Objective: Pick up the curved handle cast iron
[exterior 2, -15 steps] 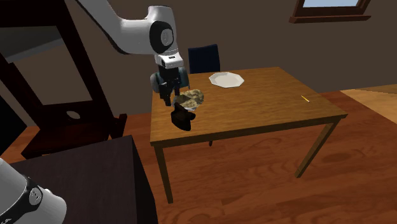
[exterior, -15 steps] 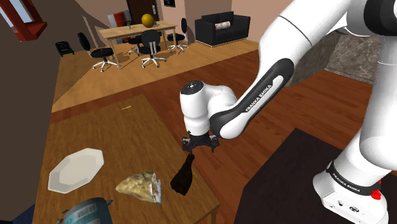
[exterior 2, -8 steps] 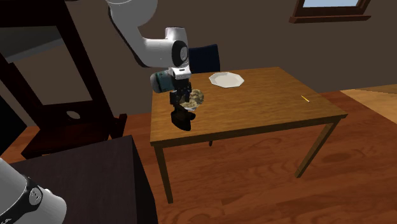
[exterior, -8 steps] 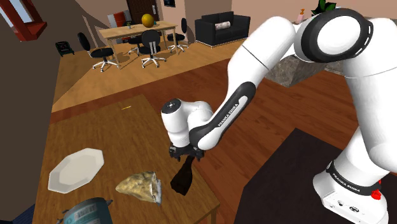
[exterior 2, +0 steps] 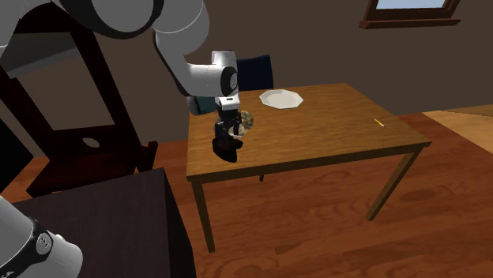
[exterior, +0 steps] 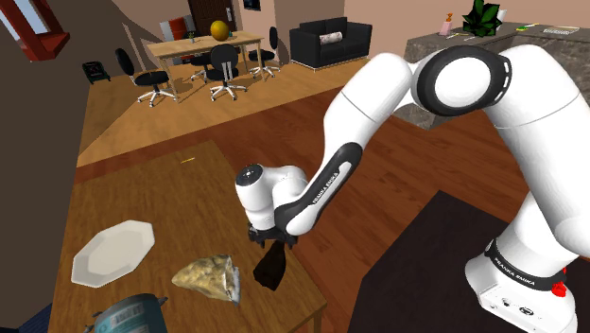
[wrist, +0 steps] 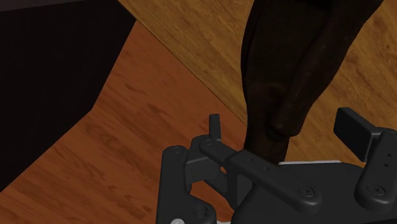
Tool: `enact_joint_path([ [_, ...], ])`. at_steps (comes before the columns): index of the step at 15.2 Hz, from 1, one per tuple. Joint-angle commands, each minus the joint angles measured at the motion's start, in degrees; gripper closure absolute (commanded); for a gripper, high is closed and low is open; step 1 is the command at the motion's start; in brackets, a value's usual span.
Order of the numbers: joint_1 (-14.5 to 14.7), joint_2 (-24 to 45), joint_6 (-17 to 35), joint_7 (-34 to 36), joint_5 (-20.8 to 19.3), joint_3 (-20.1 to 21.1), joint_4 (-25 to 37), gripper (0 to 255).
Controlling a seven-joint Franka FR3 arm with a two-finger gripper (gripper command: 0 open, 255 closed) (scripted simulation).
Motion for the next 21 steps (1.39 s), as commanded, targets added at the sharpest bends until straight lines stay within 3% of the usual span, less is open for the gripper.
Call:
enact_joint_path([
  [1, 0.51, 1.55, 0.95, 0.44, -0.71, -0.73, 0.63, 0],
  [3, 0.51, 1.55, 0.95, 0.44, -0.71, -0.73, 0.63, 0],
  [4, 0.60, 1.59, 0.84, 0.47, -0.67, -0.70, 0.77, 255],
  [13, 0.51, 1.55, 0.95, 0.44, -0.71, -0.73, 0.63, 255],
  [21, -1.21, -3.39, -2.15, -1.06, 1.63, 1.58, -1.18, 255],
])
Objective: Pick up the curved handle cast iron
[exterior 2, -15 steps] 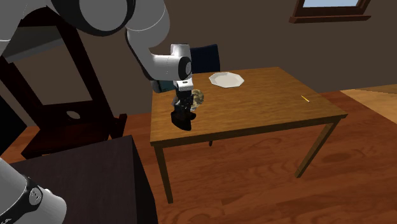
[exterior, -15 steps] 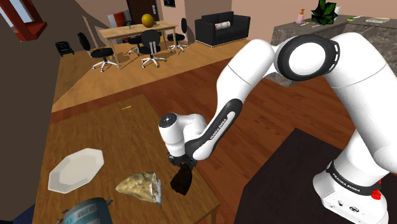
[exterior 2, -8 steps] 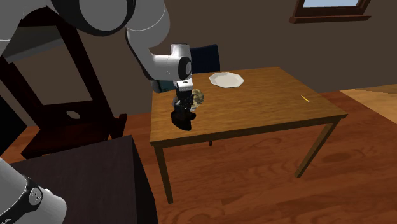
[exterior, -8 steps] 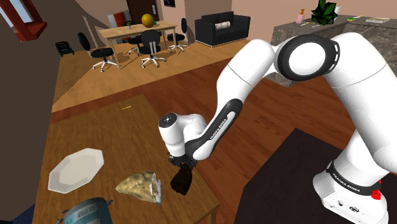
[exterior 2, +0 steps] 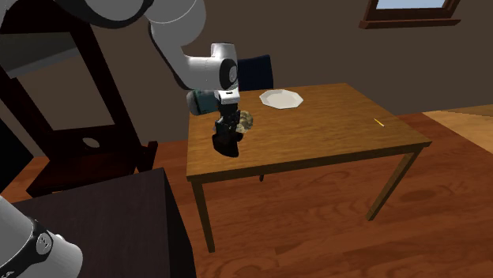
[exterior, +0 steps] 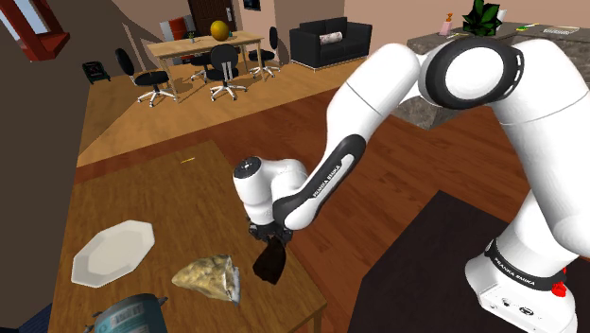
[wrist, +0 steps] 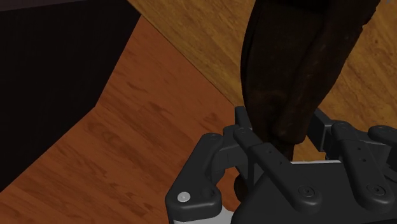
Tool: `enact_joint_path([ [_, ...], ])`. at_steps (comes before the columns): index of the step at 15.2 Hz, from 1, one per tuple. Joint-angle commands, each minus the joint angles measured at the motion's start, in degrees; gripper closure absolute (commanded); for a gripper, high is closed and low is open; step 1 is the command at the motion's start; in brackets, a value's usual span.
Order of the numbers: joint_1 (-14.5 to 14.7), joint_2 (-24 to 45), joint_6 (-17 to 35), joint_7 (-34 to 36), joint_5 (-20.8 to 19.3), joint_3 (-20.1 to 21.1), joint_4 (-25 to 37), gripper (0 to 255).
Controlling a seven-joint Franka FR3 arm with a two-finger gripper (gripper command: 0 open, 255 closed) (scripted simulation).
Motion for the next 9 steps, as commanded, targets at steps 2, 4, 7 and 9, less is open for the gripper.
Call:
enact_joint_path([
  [2, -0.71, -1.96, -1.25, -0.65, 0.98, 0.91, -0.61, 255],
  [4, -1.12, -3.13, -2.09, -1.07, 1.62, 1.48, -0.89, 255],
  [7, -1.72, -4.85, -3.39, -1.73, 2.62, 2.33, -1.21, 255],
  [9, -1.75, -4.94, -3.45, -1.76, 2.67, 2.36, -1.23, 255],
])
